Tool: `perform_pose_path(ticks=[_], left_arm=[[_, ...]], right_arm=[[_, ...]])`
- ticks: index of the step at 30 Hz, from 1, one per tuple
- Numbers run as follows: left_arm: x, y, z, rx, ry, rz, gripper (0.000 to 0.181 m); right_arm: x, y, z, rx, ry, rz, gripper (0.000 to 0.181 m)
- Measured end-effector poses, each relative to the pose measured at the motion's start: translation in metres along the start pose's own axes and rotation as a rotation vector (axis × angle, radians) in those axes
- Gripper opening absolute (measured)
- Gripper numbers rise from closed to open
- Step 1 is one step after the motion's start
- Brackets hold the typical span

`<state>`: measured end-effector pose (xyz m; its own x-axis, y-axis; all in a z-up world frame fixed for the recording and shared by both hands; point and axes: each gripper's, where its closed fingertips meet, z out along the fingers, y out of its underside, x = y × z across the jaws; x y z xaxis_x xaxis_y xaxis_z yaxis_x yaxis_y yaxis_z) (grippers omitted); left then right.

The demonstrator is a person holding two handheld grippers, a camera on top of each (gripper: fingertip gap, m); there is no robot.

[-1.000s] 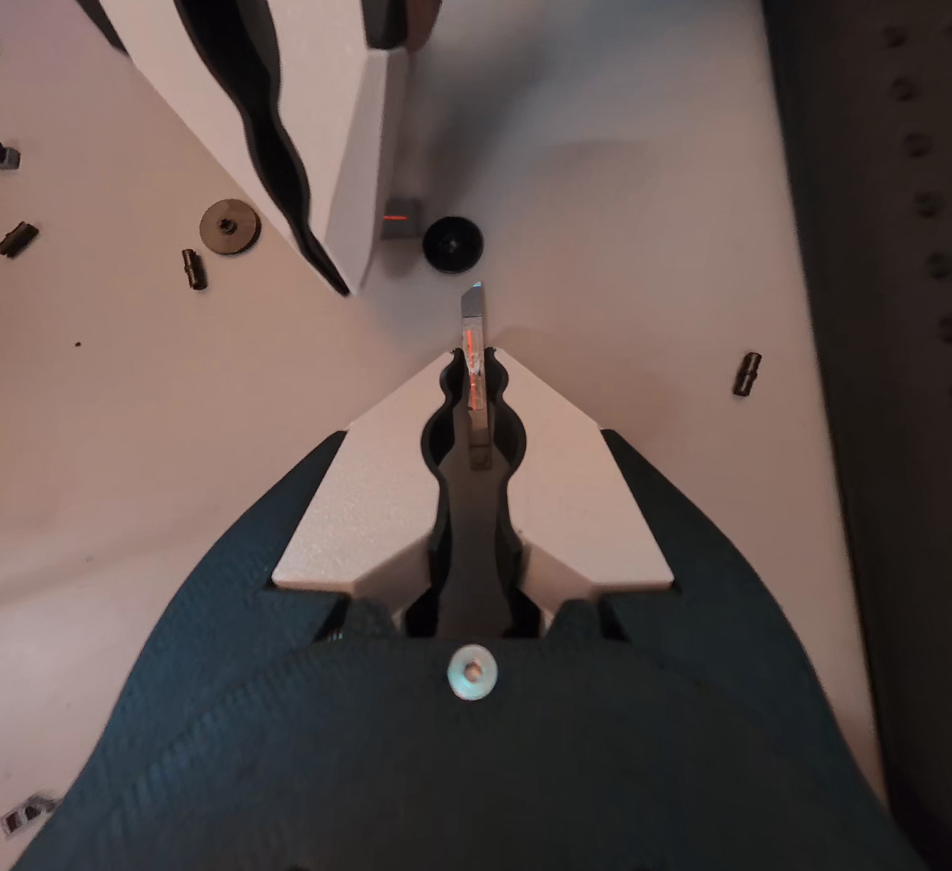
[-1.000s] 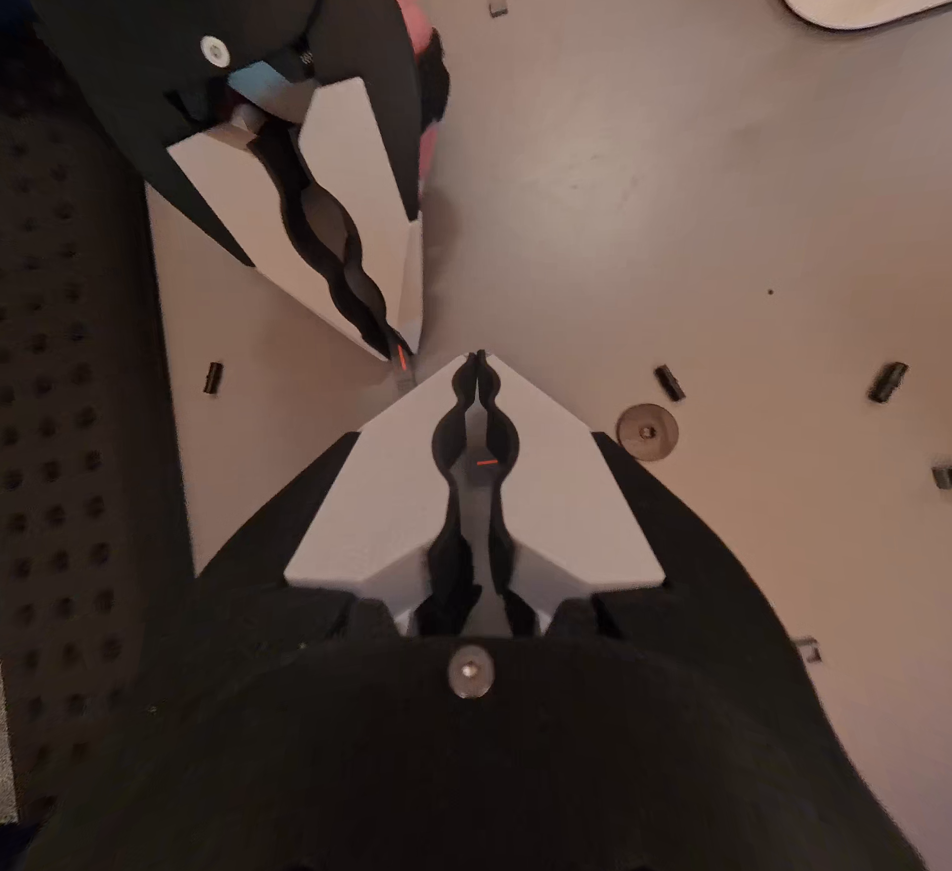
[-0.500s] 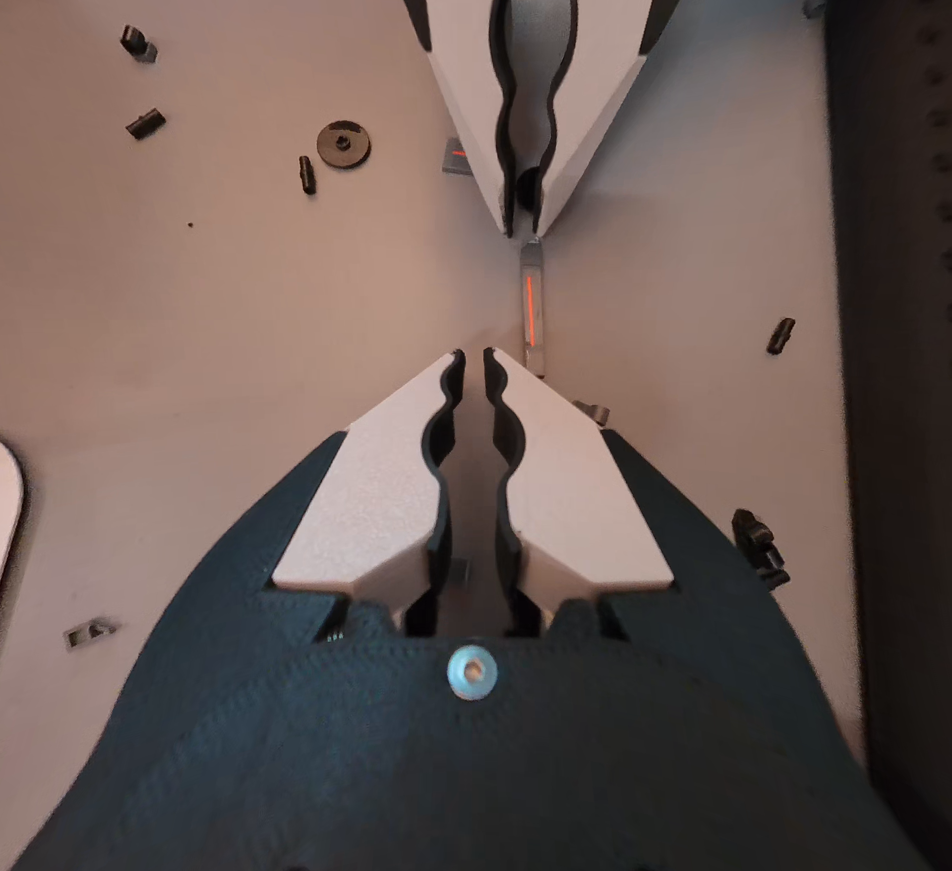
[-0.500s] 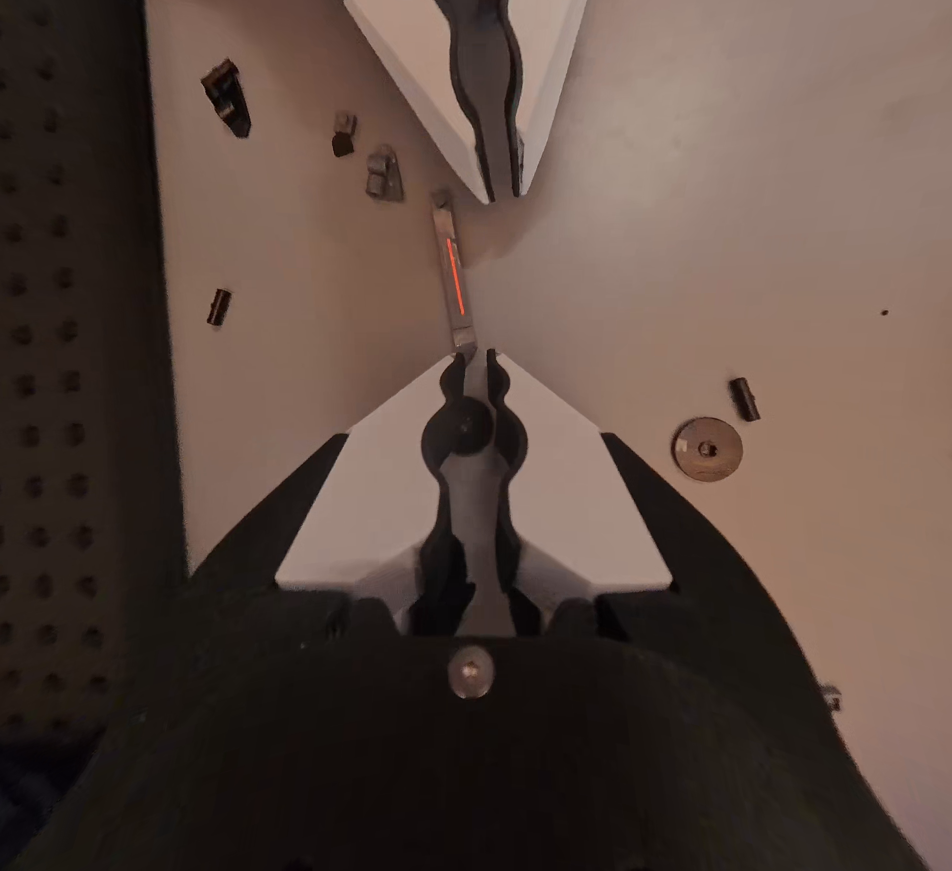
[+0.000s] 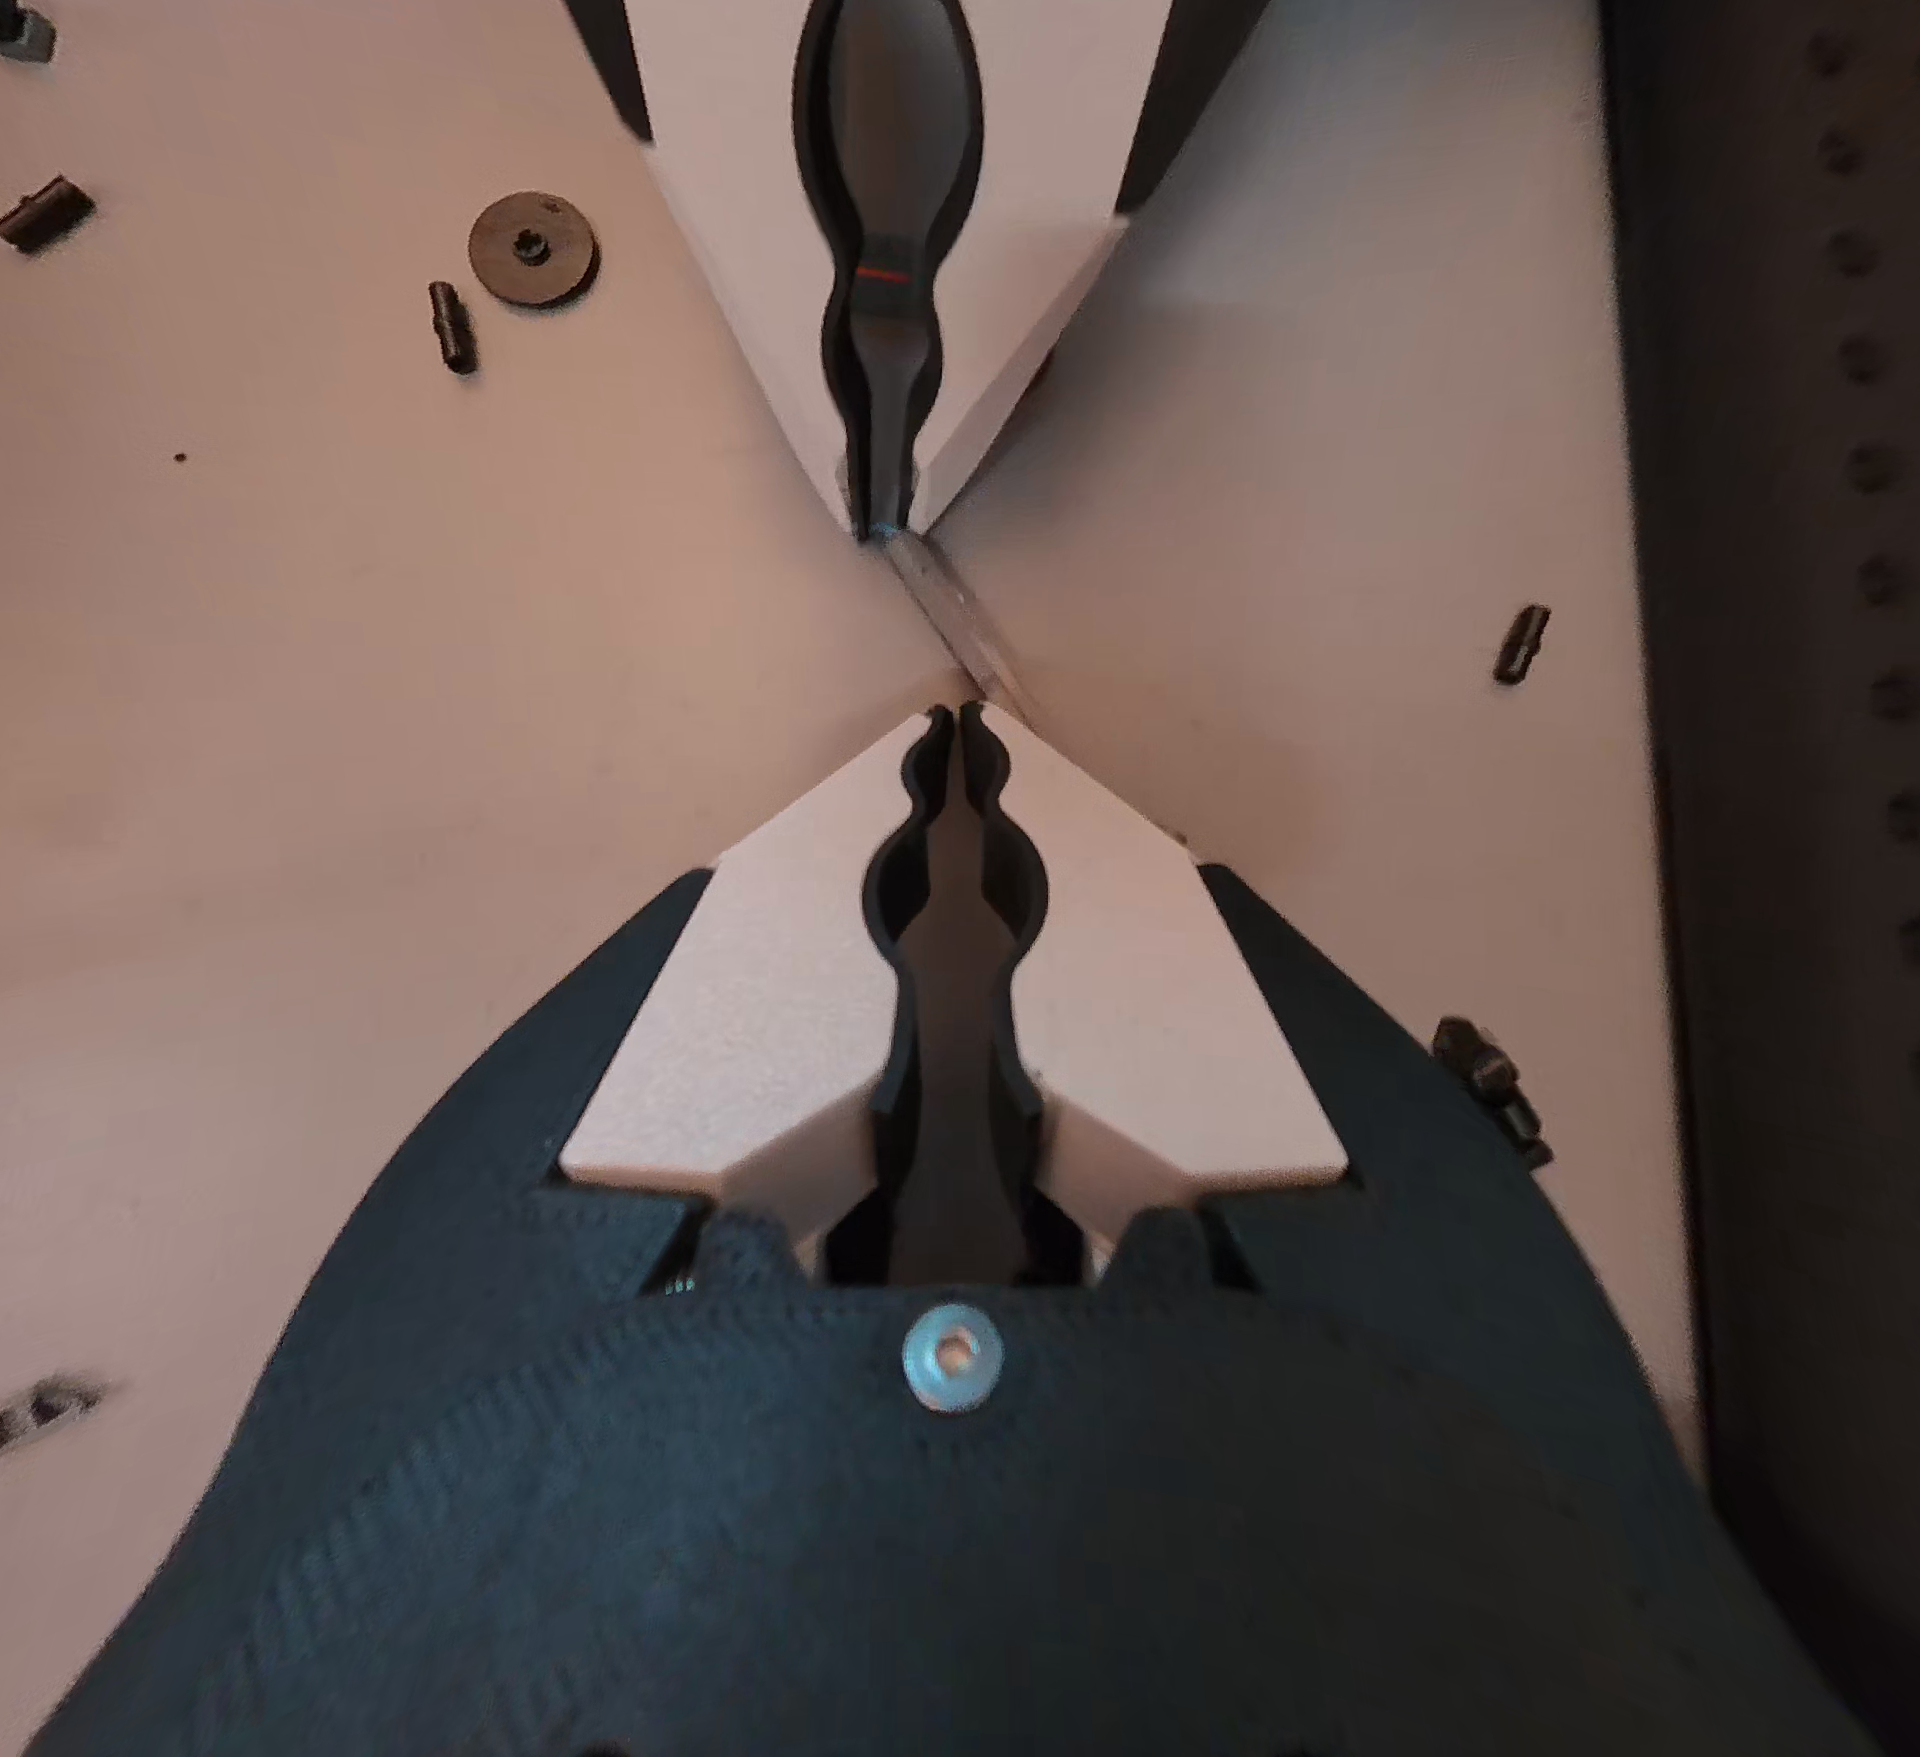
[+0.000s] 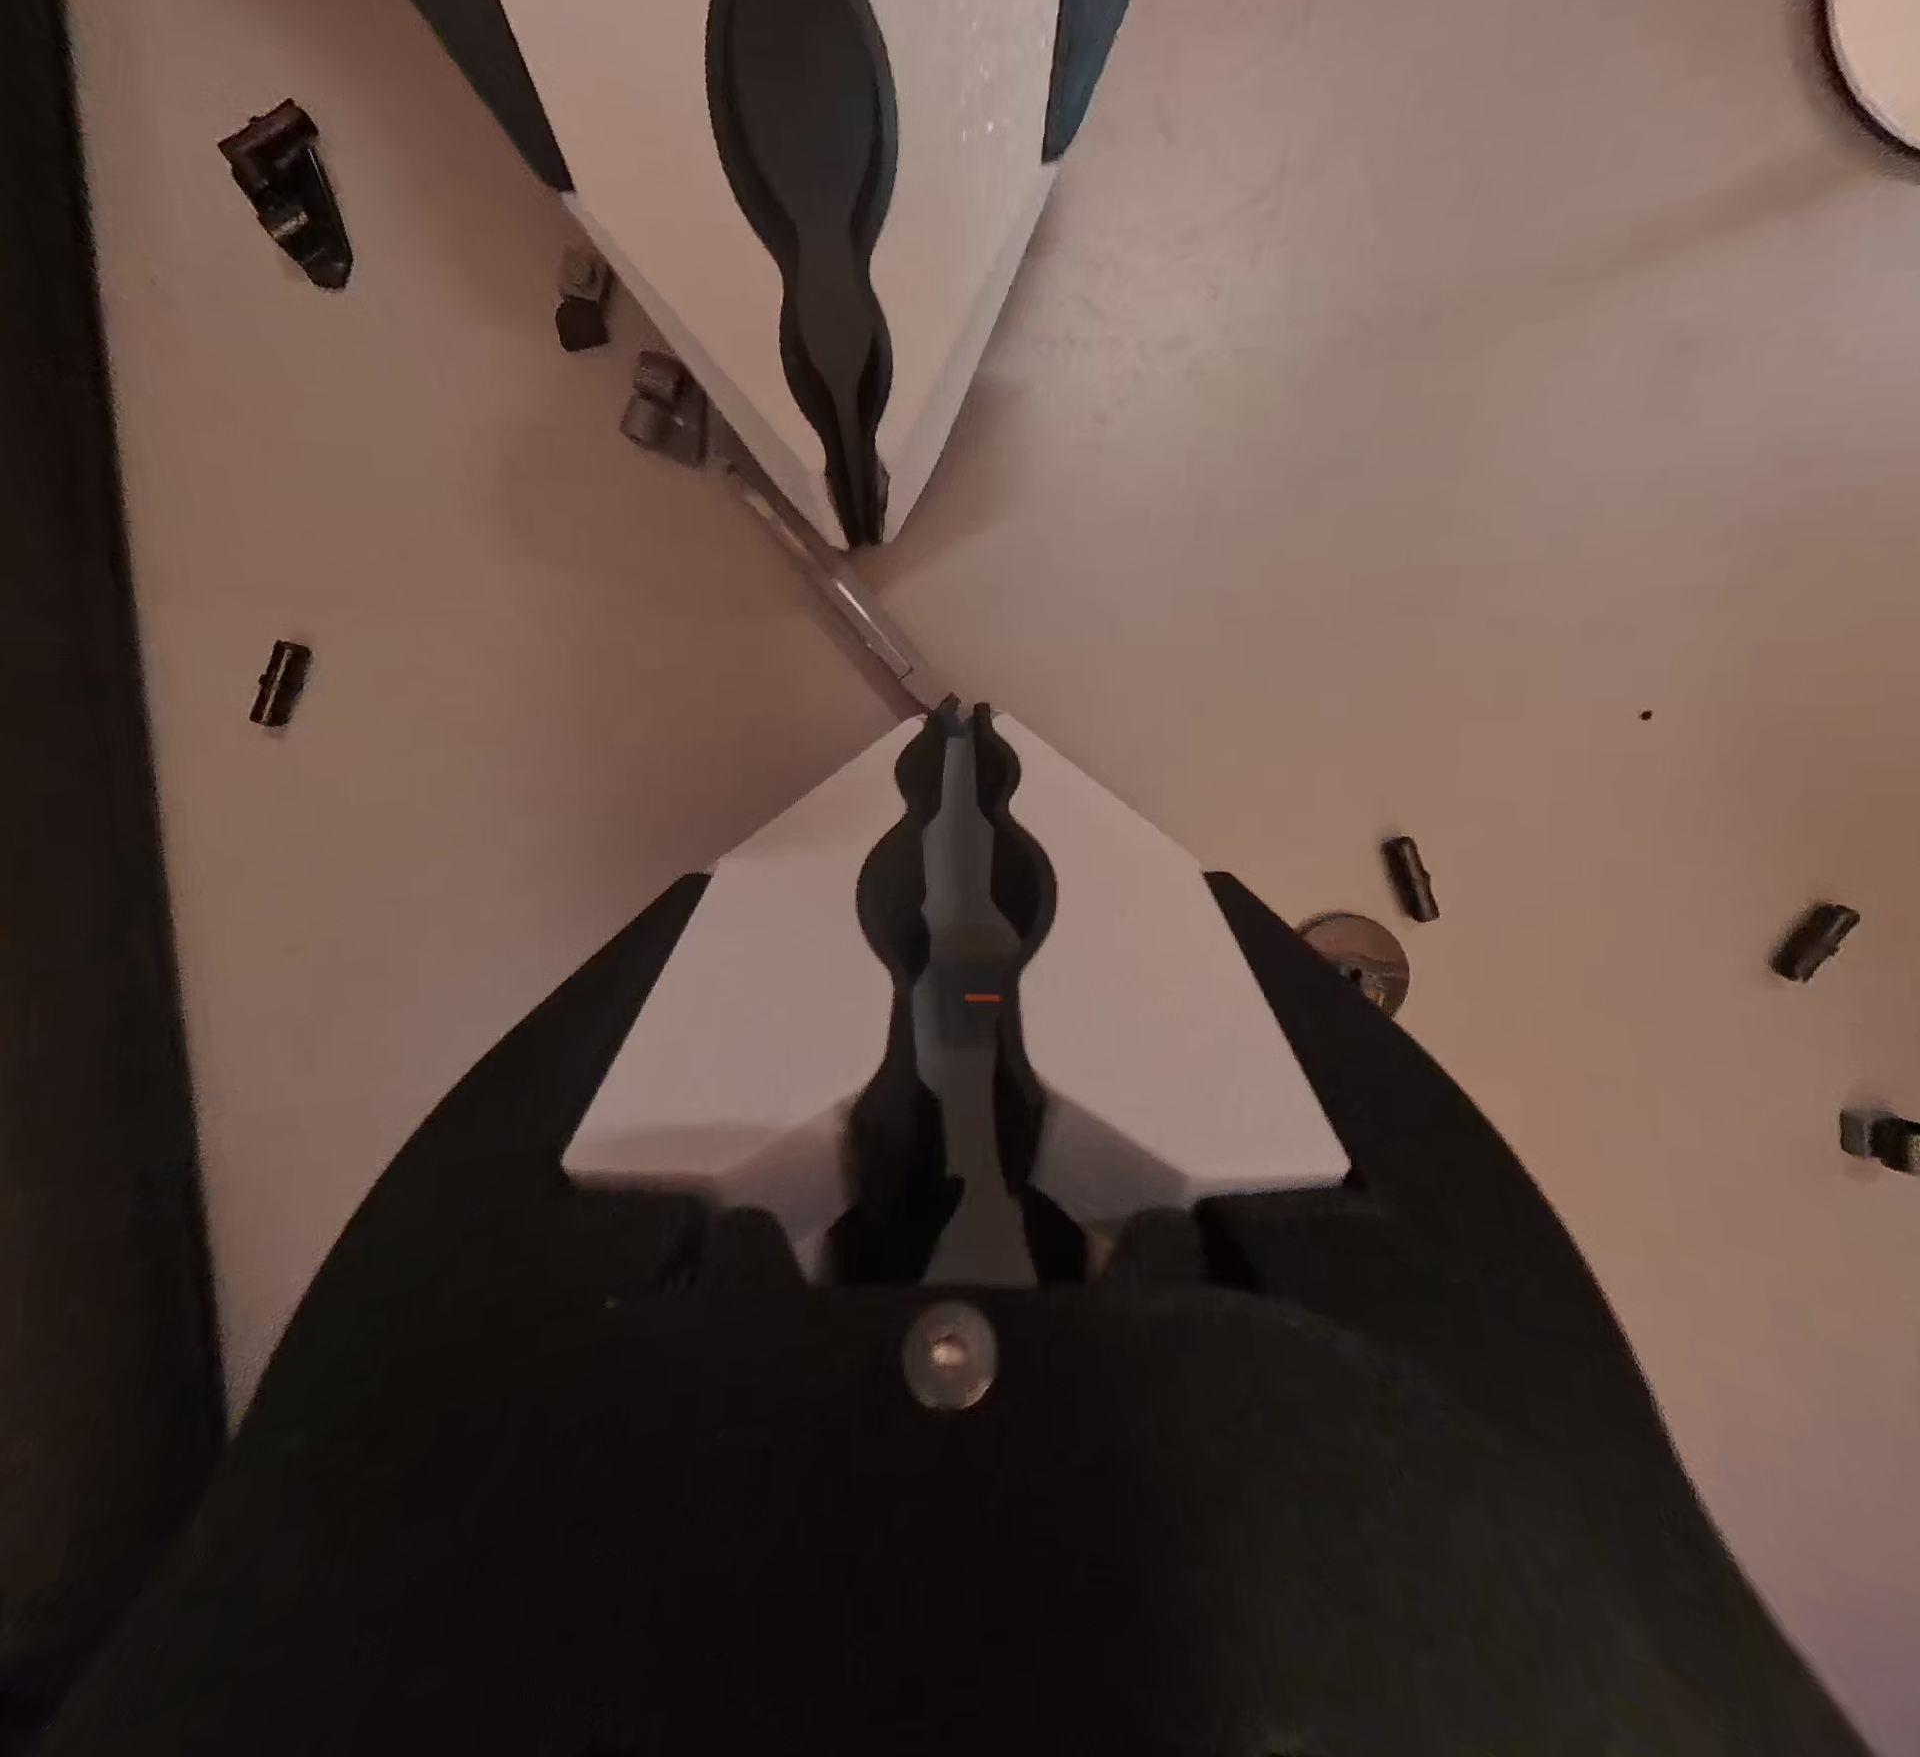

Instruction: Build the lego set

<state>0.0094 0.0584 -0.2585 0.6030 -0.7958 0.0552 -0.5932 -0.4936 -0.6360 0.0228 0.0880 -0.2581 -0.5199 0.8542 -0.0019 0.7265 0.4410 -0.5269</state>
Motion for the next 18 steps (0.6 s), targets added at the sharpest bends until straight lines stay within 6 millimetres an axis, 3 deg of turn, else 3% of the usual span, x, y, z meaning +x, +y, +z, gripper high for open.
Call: perform_pose_path(ticks=[4,11,14,18], left_arm=[[-0.007,0.007,-0.013,-0.007,-0.031,-0.005,0.001],[-0.017,0.011,-0.044,0.018,-0.098,-0.013,0.001],[-0.014,0.012,-0.04,0.014,-0.081,-0.014,0.001],[-0.006,0.015,-0.02,-0.038,-0.045,0.014,0.001]], right_arm=[[-0.004,-0.004,-0.009,0.047,-0.042,0.023,0.0],[-0.008,0.001,-0.006,0.02,-0.062,0.007,0.002],[-0.011,0.0,-0.003,0.014,-0.067,-0.004,0.003],[-0.011,0.0,-0.002,0.013,-0.064,-0.006,0.003]])
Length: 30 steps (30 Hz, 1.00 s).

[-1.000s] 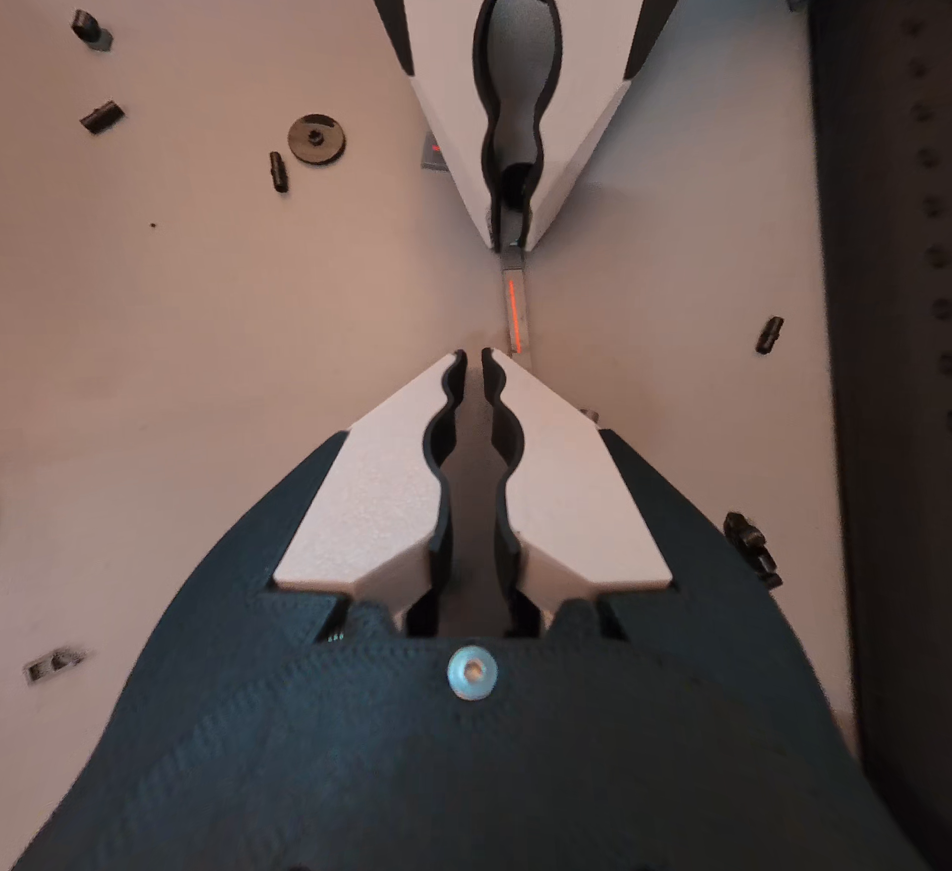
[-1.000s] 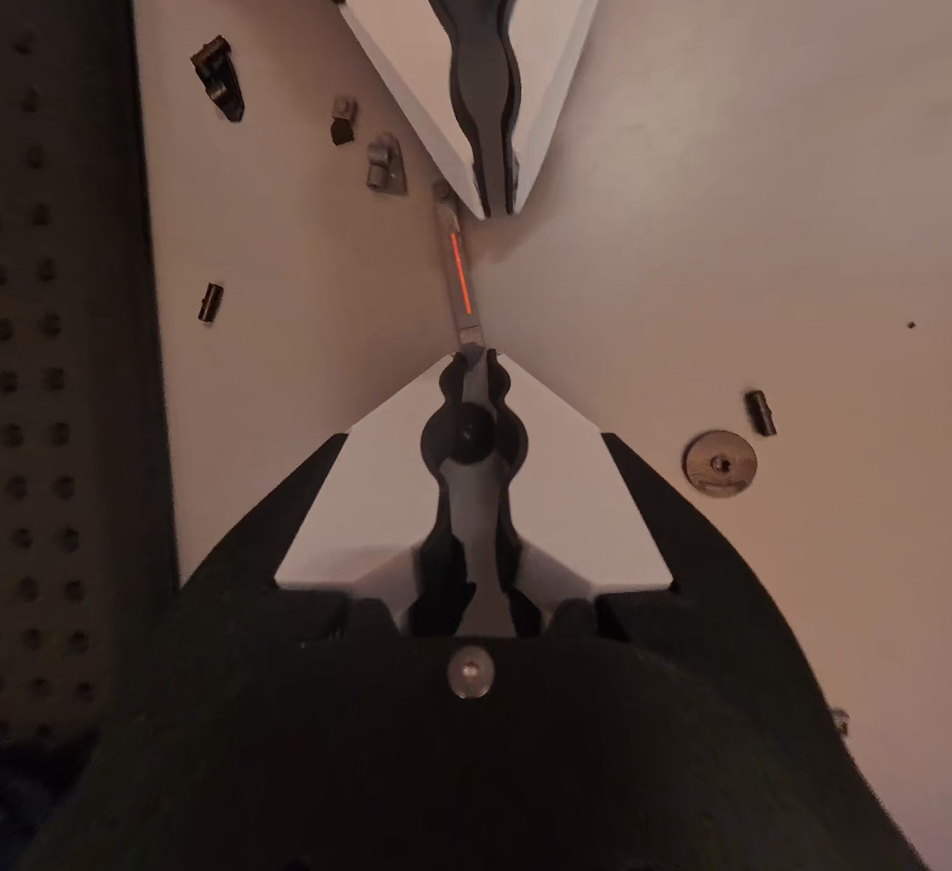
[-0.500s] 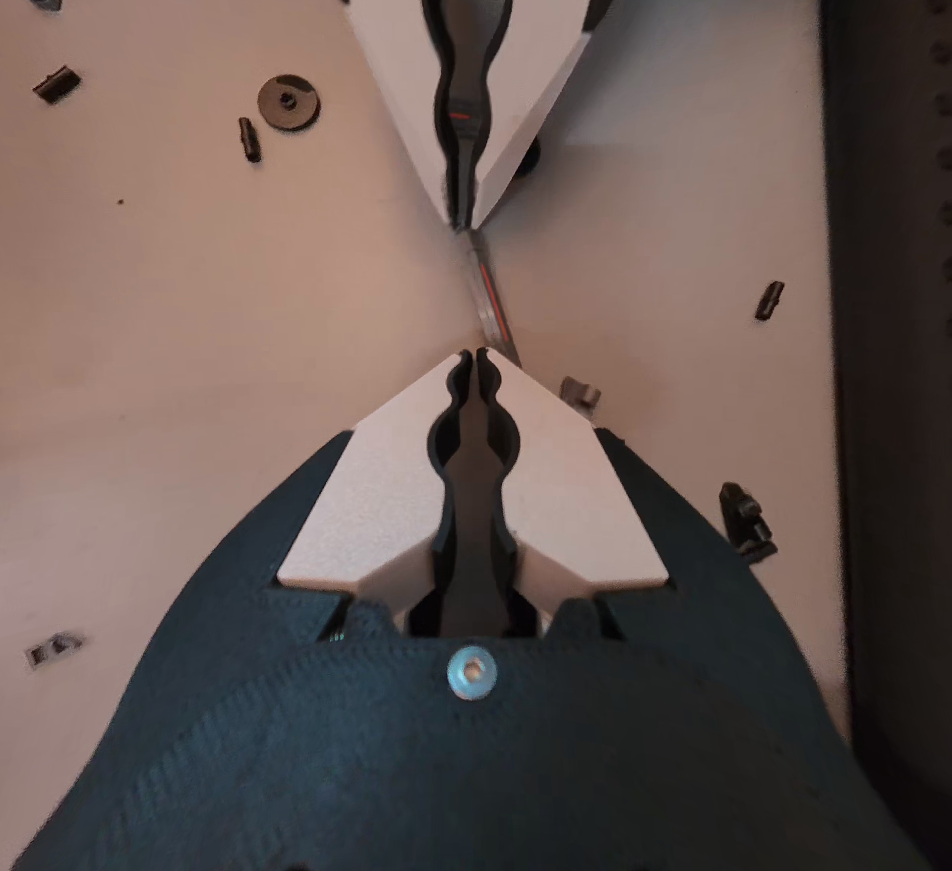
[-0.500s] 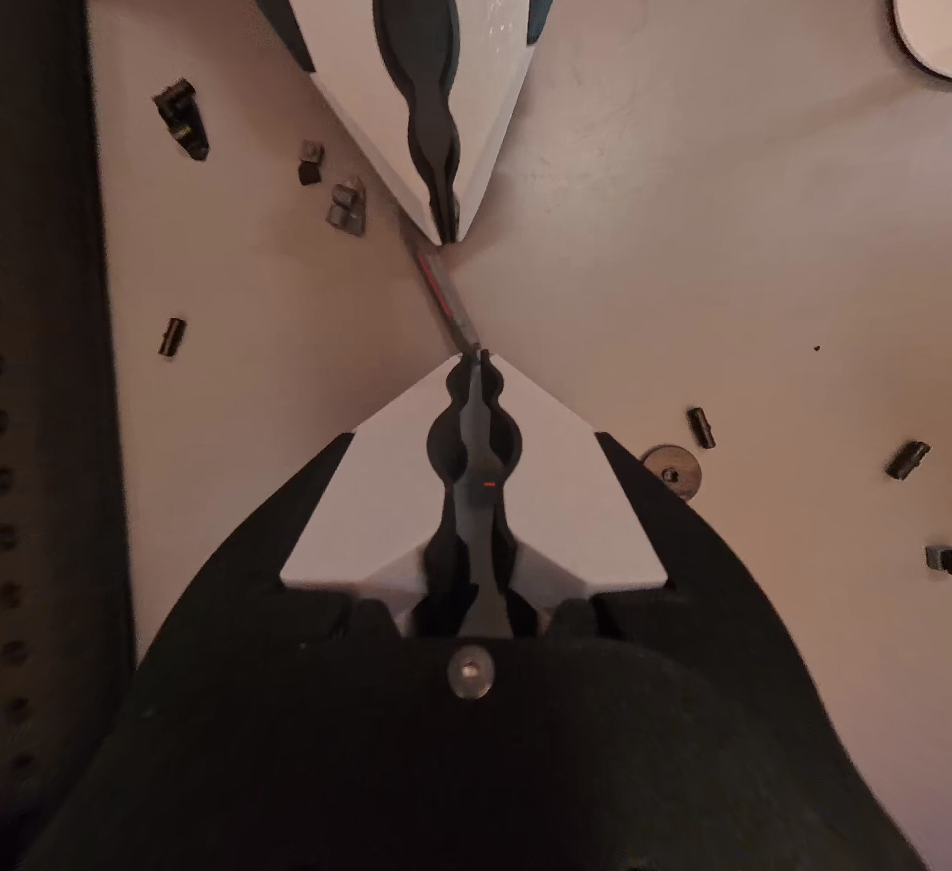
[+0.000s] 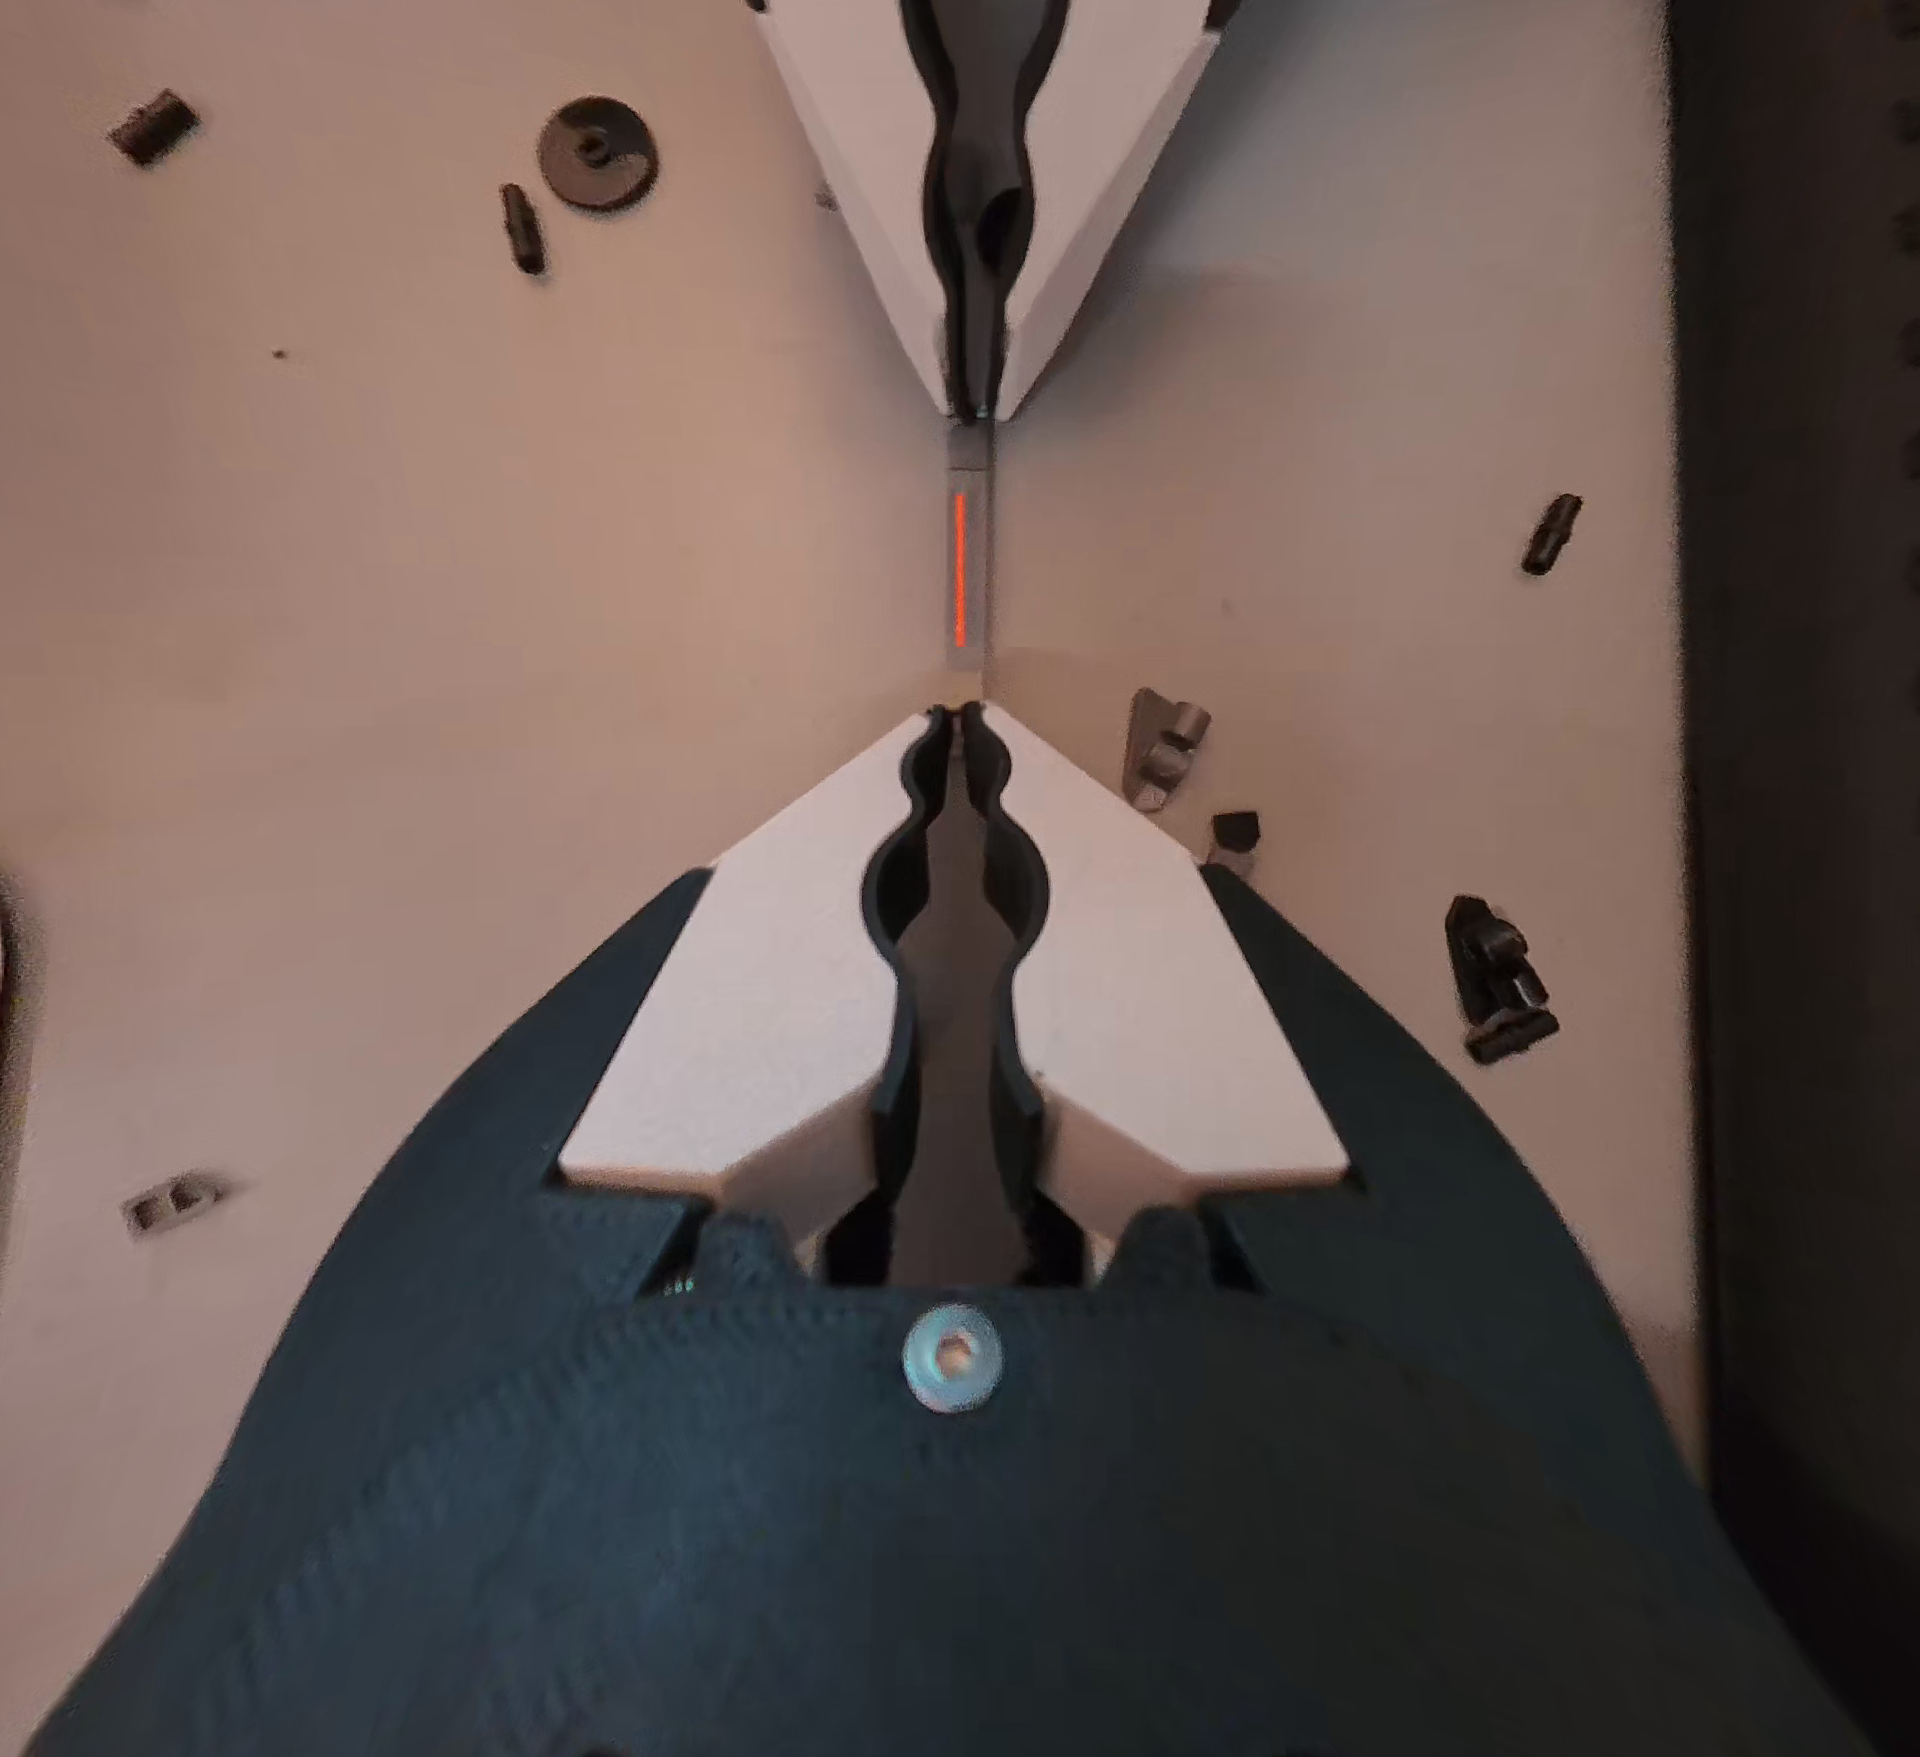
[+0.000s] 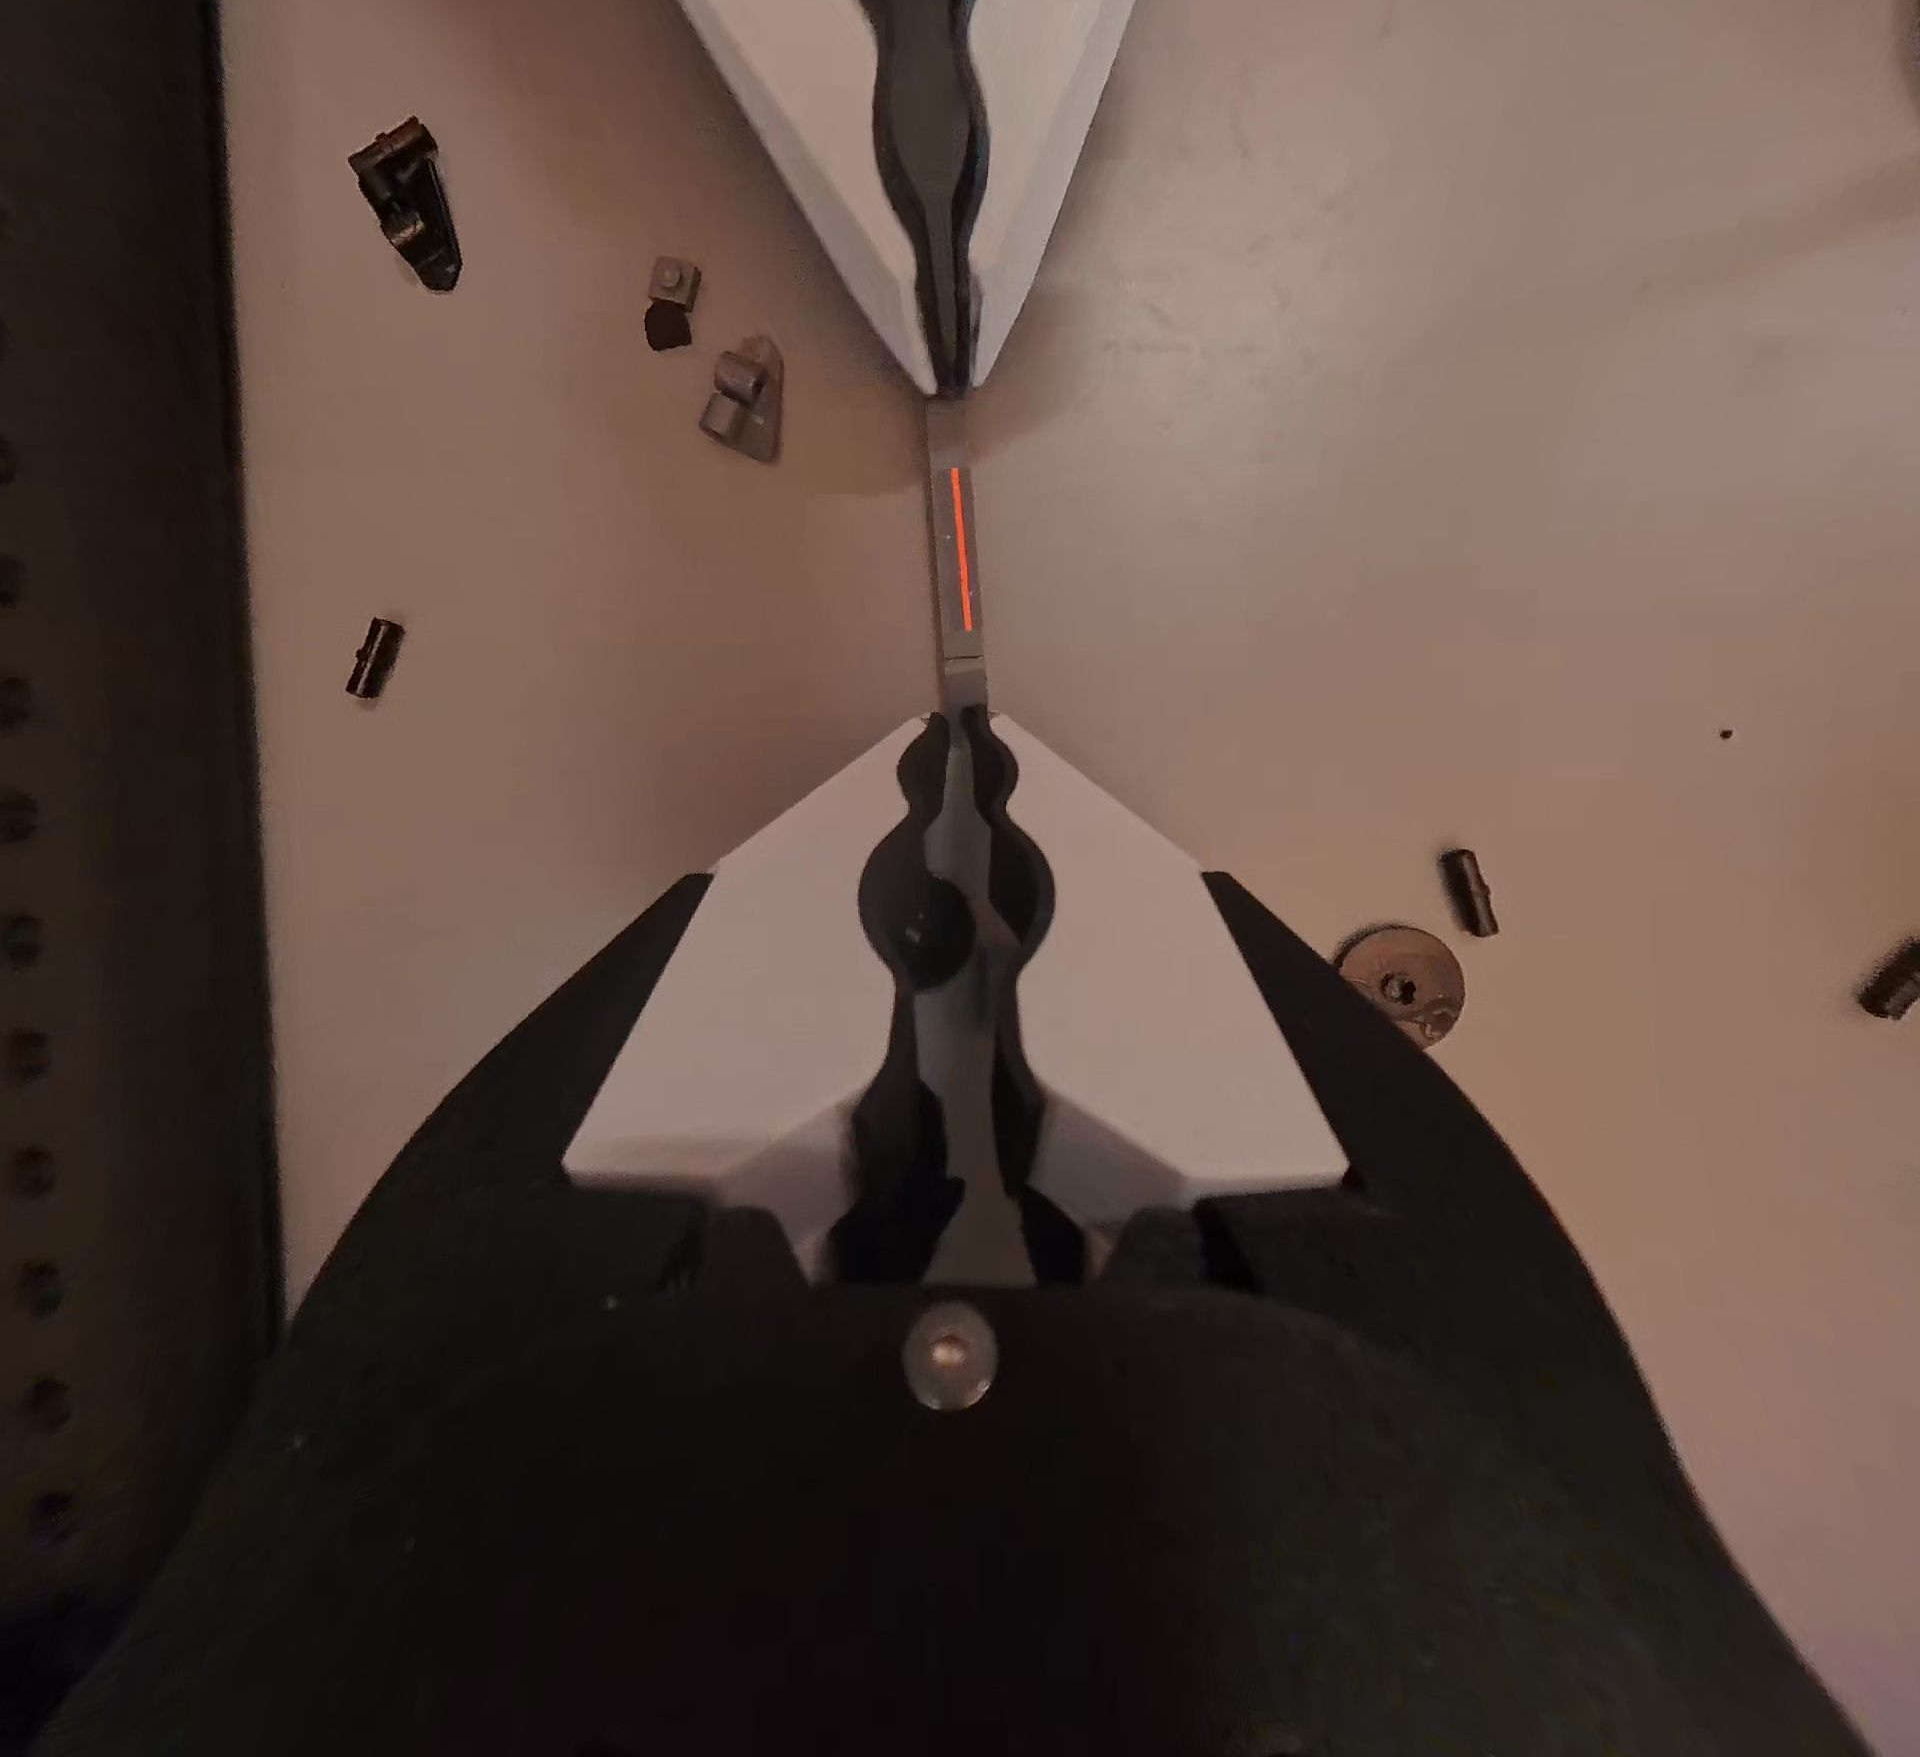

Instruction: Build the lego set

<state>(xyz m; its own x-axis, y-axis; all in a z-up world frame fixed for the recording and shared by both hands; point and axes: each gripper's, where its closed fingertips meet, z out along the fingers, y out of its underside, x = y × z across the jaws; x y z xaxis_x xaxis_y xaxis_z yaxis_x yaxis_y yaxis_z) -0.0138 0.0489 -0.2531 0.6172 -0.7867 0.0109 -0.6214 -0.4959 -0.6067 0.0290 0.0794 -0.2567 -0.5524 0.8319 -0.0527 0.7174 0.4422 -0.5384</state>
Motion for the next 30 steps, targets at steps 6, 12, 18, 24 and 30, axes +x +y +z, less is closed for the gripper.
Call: perform_pose_path(ticks=[6,12,18,24,30], left_arm=[[0.006,-0.006,0.005,0.019,0.03,0.009,0.0],[0.01,-0.009,0.005,0.029,0.04,0.02,0.001],[0.012,-0.01,0.012,0.021,0.048,0.018,0.001],[0.019,-0.019,0.022,0.028,0.064,0.046,0.001],[0.002,-0.02,0.012,0.065,-0.011,0.01,0.001]], right_arm=[[0.01,-0.001,0.0,-0.004,0.069,-0.013,0.004],[0.025,-0.003,-0.011,0.036,0.135,0.019,0.004],[0.021,-0.002,-0.014,0.05,0.089,0.044,0.0],[0.02,-0.003,-0.003,0.02,0.108,0.007,0.0],[0.07,-0.006,-0.068,0.205,0.349,0.125,0.0]])
